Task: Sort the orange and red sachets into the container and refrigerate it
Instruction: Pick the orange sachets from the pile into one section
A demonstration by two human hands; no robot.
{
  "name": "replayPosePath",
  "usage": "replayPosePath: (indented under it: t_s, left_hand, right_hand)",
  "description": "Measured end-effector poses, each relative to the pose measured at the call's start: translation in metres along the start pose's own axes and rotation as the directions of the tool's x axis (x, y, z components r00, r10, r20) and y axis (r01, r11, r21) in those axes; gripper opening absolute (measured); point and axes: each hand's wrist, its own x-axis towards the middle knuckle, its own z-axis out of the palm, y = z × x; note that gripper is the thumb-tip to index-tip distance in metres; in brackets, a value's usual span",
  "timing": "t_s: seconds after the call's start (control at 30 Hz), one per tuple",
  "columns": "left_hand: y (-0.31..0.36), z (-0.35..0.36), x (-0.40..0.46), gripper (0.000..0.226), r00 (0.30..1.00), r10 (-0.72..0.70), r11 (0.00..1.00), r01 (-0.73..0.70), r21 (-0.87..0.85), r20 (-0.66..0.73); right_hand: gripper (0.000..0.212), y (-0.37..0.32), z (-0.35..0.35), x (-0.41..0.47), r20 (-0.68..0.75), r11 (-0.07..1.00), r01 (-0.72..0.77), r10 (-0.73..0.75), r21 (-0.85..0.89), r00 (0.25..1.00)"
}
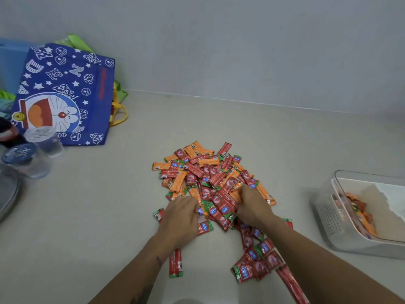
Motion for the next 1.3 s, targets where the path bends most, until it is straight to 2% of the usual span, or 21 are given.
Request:
replayPosePath:
  t_s: [0.1,0.17,0.27,0.33,0.47,0.57,0.67,0.7,0.77,0.83,0.9,1.0,1.07,1.13,1.27,1.3]
  left_hand:
    - [-0.007,-0.007,0.013,0.008,0.983,-0.121,0.985,0.101,-0.142,-0.141]
    - [-0.015,-0.013,0.03,0.016,0.963,-0.194,0.979,0.178,-0.098,-0.189]
    - [-0.029,-0.019,0.055,0.046,0.921,-0.369,0.925,0.377,0.047,-0.122]
    - [-0.034,-0.017,0.063,0.059,0.904,-0.425,0.896,0.428,0.12,-0.052]
    - [-0.033,-0.009,0.067,0.059,0.891,-0.453,0.873,0.438,0.215,0.023]
    - [-0.032,-0.01,0.067,0.055,0.889,-0.458,0.876,0.448,0.177,0.017]
    - [-0.038,-0.019,0.063,0.05,0.886,-0.462,0.882,0.455,0.12,0.037]
    - [-0.041,-0.021,0.061,0.049,0.885,-0.464,0.883,0.458,0.101,0.045]
    - [-0.047,-0.025,0.053,0.047,0.884,-0.465,0.885,0.461,0.068,0.047]
    - [-0.052,-0.026,0.045,0.043,0.882,-0.471,0.882,0.47,0.044,0.03]
    - [-0.058,-0.027,0.039,0.041,0.873,-0.487,0.873,0.487,0.018,0.007]
    - [-0.066,-0.03,0.032,0.036,0.88,-0.475,0.88,0.475,0.031,-0.012]
    - [-0.068,-0.028,0.027,0.038,0.909,-0.417,0.903,0.414,0.113,-0.003]
    - [-0.071,-0.023,0.024,0.047,0.927,-0.374,0.906,0.363,0.218,0.011]
    - [-0.071,-0.02,0.02,0.045,0.938,-0.346,0.885,0.328,0.332,-0.003]
    - [-0.074,-0.022,0.018,0.044,0.934,-0.357,0.874,0.338,0.35,-0.008]
  right_hand:
    - [0.025,0.001,-0.006,0.009,0.075,0.996,-0.074,0.07,0.059,0.995]
    - [0.013,0.001,-0.01,0.012,0.136,0.989,-0.111,0.097,0.098,0.986]
    - [0.013,0.0,-0.017,0.013,0.162,0.976,-0.123,0.094,0.181,0.982]
    - [0.019,-0.005,-0.023,0.009,0.111,0.971,-0.1,0.077,0.217,0.991]
    - [0.025,-0.039,-0.03,0.001,0.117,0.952,0.019,-0.057,0.304,0.992]
    - [0.022,-0.069,-0.02,0.004,0.19,0.944,0.068,-0.136,0.323,0.972]
    - [0.006,-0.092,0.005,0.017,0.177,0.961,0.102,-0.151,0.259,0.973]
    - [0.007,-0.099,0.013,0.02,0.161,0.971,0.101,-0.137,0.216,0.977]
    - [0.025,-0.107,0.03,0.025,0.131,0.991,0.101,-0.111,0.082,0.985]
    - [0.034,-0.113,0.045,0.024,0.08,0.992,0.109,-0.103,-0.063,0.991]
    - [0.036,-0.116,0.053,0.022,0.057,0.975,0.136,-0.128,-0.173,0.99]
    - [0.036,-0.117,0.051,0.019,0.134,0.963,0.149,-0.121,-0.223,0.984]
    - [0.033,-0.114,0.047,0.018,0.146,0.974,0.157,-0.134,-0.162,0.98]
    - [0.024,-0.113,0.043,0.016,0.122,0.988,0.155,-0.152,-0.016,0.981]
    - [0.001,-0.122,0.033,0.021,0.115,0.951,0.156,-0.192,0.269,0.975]
    - [0.007,-0.125,0.031,0.023,0.129,0.937,0.151,-0.2,0.315,0.971]
